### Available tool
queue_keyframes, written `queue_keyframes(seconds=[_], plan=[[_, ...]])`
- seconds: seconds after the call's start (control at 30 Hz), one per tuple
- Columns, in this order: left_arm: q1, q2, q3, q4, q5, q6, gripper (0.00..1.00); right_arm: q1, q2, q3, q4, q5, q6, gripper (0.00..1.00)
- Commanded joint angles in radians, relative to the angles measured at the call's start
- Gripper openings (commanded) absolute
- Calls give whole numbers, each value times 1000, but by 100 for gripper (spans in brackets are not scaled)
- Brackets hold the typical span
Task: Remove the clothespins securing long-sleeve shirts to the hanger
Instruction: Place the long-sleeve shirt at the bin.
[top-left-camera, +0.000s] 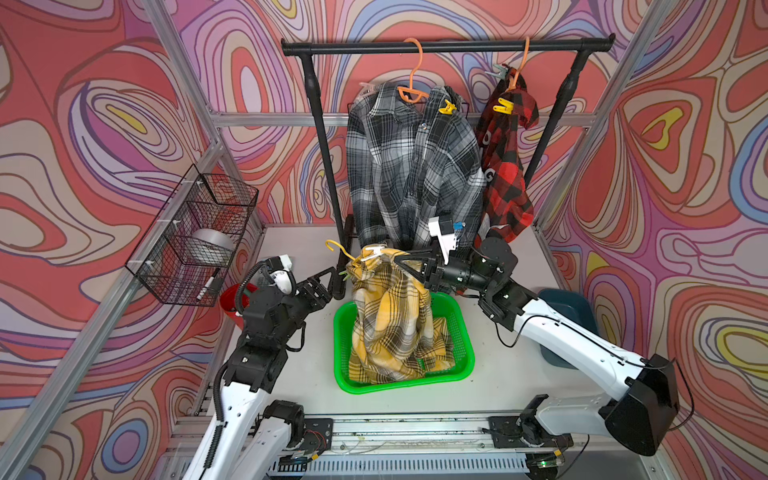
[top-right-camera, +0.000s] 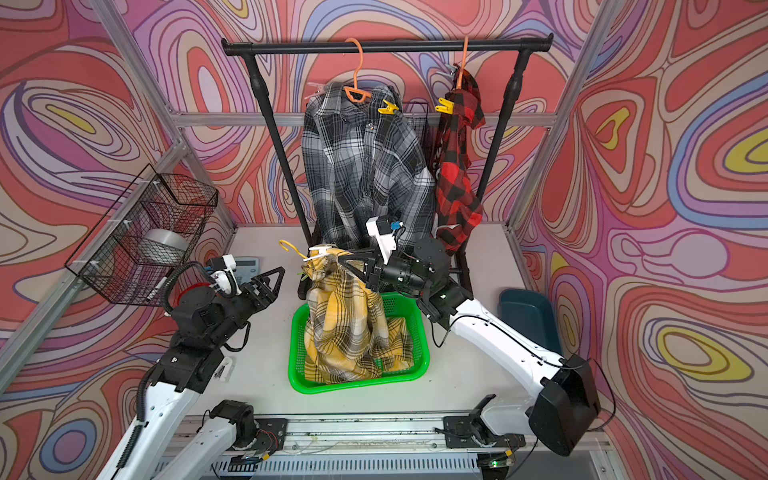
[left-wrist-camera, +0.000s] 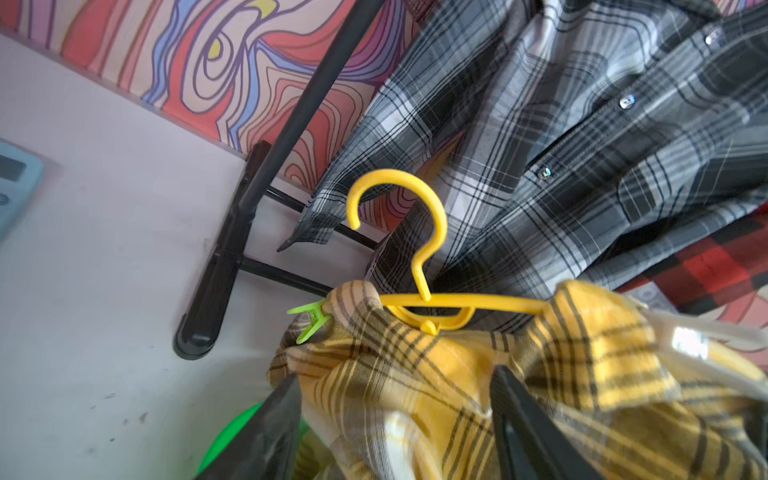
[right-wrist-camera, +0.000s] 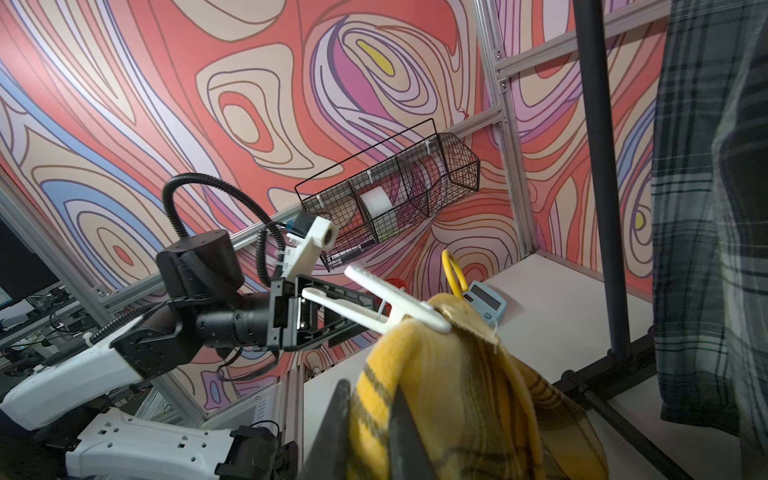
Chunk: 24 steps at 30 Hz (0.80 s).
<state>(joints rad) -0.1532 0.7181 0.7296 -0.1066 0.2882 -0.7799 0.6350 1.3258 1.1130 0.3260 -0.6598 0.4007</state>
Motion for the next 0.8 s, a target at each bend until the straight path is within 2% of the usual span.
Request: queue_keyframes(seconds=[0.0, 0.1, 0.23, 0.6, 0.77], plan=[[44, 49, -22, 247, 246, -127, 66, -5, -27, 36, 39, -26, 1, 0], [59, 103, -38, 404, 291, -167, 65, -4, -33, 33, 46, -34, 7, 0], [66, 195, -33, 521, 330, -193, 59, -5, -37, 27, 53, -38, 13, 0], [69, 287, -16, 545, 285, -124, 58, -5, -31, 38, 74, -65, 37, 0], [69, 350, -4, 653, 293, -165, 58, -5, -16, 26, 113, -75, 71, 0]])
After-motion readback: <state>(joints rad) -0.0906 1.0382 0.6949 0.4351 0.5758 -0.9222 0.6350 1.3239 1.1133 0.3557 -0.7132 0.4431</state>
